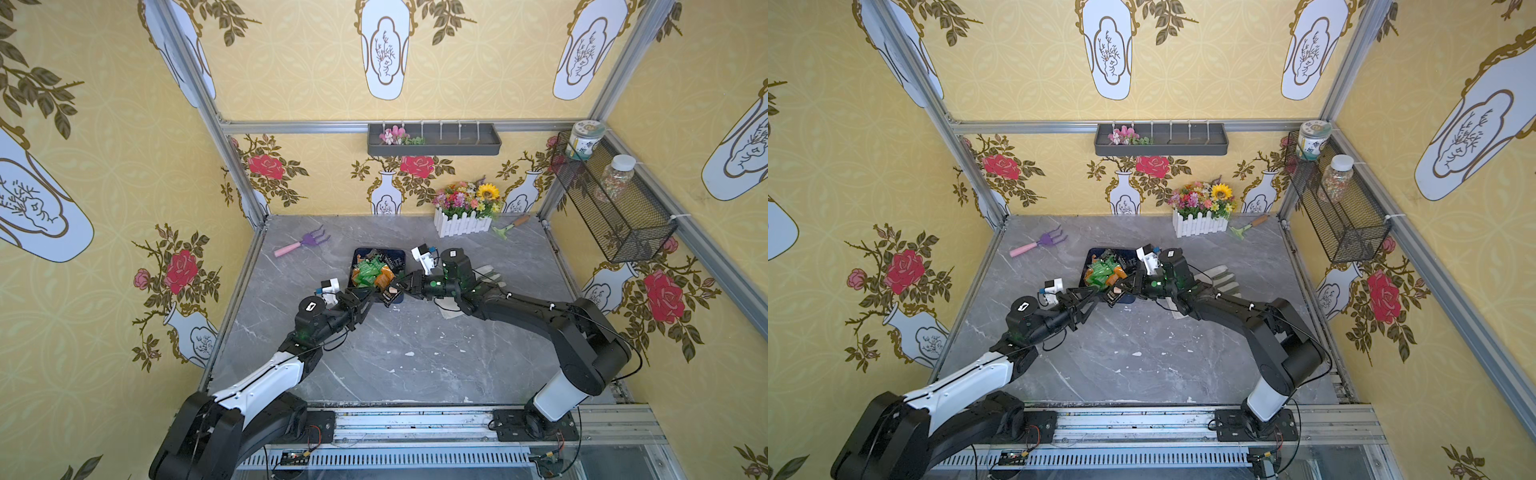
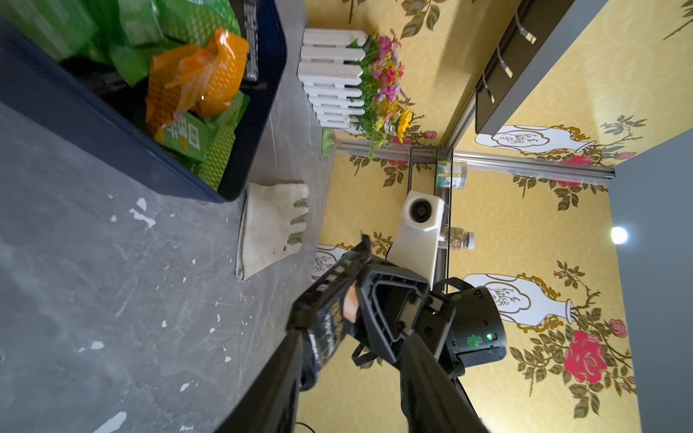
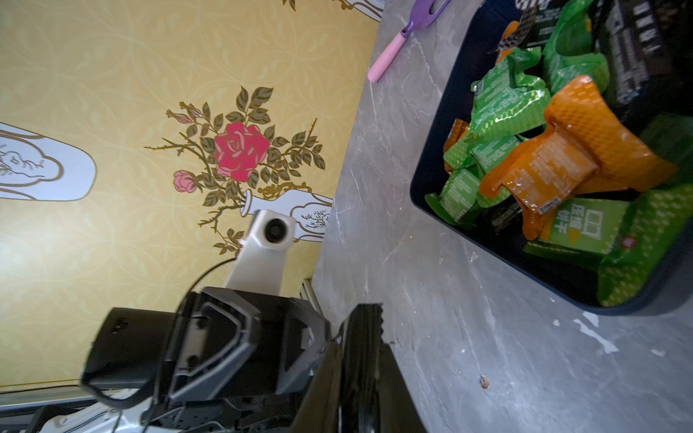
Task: Take the cookies out of the storage box
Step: Pick up the cookie from the storage box, then place the cookie at the center of the board.
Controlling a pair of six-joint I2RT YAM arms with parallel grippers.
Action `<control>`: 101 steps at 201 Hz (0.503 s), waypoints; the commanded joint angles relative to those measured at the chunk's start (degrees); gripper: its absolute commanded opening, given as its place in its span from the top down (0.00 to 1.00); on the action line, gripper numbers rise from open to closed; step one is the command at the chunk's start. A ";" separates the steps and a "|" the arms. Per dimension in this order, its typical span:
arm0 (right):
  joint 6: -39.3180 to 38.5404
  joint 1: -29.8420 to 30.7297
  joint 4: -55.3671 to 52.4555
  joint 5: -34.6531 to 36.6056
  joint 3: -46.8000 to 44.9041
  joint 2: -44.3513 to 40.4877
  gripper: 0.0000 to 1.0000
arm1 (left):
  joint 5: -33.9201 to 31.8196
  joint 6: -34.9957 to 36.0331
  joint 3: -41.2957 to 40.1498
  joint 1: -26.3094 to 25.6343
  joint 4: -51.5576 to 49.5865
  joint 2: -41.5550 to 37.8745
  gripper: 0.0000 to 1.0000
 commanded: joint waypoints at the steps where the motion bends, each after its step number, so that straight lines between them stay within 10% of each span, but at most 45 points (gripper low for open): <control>1: -11.79 2.61 -11.96 5.10 2.27 0.40 0.84 | -14.18 10.80 3.81 0.08 -21.59 -6.07 0.51; 34: -24.70 10.18 -24.21 6.47 9.65 8.12 0.84 | -26.16 17.71 5.83 2.74 -34.27 -12.60 0.48; 101: -32.85 17.20 -33.07 2.29 23.96 23.23 0.85 | -23.16 22.82 5.17 12.98 -40.34 -16.04 0.48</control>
